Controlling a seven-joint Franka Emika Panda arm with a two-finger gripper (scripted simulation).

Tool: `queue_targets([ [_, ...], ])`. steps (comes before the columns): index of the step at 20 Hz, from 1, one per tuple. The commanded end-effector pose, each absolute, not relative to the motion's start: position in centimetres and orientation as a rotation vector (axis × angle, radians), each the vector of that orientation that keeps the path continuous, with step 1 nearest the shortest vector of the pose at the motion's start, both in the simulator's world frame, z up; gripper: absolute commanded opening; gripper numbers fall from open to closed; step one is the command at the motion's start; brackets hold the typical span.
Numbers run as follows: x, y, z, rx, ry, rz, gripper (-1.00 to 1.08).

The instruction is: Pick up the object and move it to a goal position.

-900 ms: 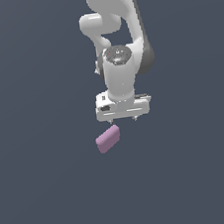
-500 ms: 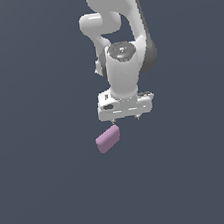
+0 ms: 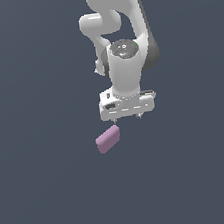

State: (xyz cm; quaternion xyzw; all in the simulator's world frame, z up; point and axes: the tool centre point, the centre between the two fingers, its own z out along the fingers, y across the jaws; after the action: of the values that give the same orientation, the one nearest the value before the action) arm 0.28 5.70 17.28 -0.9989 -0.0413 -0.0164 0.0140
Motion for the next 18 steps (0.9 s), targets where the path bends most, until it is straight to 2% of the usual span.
queue_targets([
  [1,0.3,5.5,17.2,-3.112,-0.1,-0.049,1.0],
  [18,1.5,2.1,16.1,-3.074,0.521,-0.02,1.0],
])
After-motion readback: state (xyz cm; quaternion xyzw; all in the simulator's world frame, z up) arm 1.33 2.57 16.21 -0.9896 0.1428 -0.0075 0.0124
